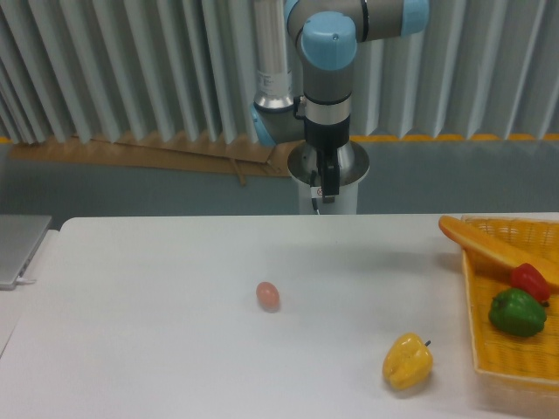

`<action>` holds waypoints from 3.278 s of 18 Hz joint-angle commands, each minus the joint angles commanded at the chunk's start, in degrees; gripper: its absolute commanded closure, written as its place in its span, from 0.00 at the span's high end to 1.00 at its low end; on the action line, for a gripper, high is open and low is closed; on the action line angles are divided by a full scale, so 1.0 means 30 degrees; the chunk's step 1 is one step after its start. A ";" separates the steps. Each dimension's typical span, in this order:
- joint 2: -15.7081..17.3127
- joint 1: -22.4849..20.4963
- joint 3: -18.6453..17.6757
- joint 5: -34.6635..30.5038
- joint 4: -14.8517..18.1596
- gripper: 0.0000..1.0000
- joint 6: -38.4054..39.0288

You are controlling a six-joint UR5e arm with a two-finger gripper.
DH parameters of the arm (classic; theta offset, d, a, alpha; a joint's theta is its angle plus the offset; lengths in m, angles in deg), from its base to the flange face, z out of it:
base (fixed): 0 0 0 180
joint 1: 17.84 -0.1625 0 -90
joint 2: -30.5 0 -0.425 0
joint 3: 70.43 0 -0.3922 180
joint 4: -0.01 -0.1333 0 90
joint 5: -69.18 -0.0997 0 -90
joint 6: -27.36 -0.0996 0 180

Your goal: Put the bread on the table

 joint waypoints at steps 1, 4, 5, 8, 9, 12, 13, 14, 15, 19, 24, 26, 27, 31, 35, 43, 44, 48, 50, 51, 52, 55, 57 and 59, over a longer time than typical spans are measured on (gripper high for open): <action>0.0059 0.0001 -0.0033 -0.0002 -0.0129 1.00 0.0065; 0.0060 0.0001 -0.0033 -0.0032 -0.0159 1.00 0.0065; 0.0059 0.0001 -0.0033 -0.0032 -0.0159 1.00 0.0065; 0.0001 0.0001 -0.0004 -0.0002 -0.0188 1.00 0.0065; -0.0057 -0.0057 0.0025 -0.0002 -0.0218 1.00 0.0036; -0.0175 -0.0553 -0.0003 -0.0264 -0.1325 1.00 -0.0110; -0.0291 -0.1020 -0.0033 -0.0701 -0.1737 1.00 -0.0284; -0.0350 -0.1401 -0.0033 -0.1169 -0.1828 1.00 -0.0315; -0.0380 -0.1724 0.0025 -0.1406 -0.1858 1.00 -0.0606; -0.0526 -0.3189 0.0142 -0.1614 -0.1830 1.00 -0.3738; -0.0877 -0.3339 0.0085 -0.1525 -0.1829 1.00 -0.4532; -0.0994 -0.3455 0.0026 -0.1526 -0.1888 1.00 -0.5467; -0.1256 -0.3543 0.0054 -0.1526 -0.1917 1.00 -0.6110; -0.1405 -0.4567 -0.0033 -0.1496 -0.2708 1.00 -0.8922; -0.1697 -0.4978 -0.0033 -0.1409 -0.2796 1.00 -0.9981; -0.2897 -0.7233 -0.0794 -0.1409 -0.4846 1.00 -1.4491; -0.2986 -0.7641 -0.0853 -0.1409 -0.4876 1.00 -1.4872; -0.3659 -0.9224 -0.0854 0.0021 -0.4789 1.00 -1.5169; -0.4040 -0.9693 -0.0911 0.0524 -0.4759 1.00 -1.5255; -0.4100 -1.0189 -0.1115 0.0583 -0.4817 1.00 -1.5257; -0.4188 -1.0339 -0.1117 0.0613 -0.4847 1.00 -1.5286; -0.4480 -1.0429 -0.0971 0.0584 -0.4876 1.00 -1.5870; -0.4977 -1.0458 -0.0796 0.0584 -0.5138 1.00 -1.7124; -0.5388 -1.0429 -0.0766 0.0584 -0.5812 1.00 -1.8591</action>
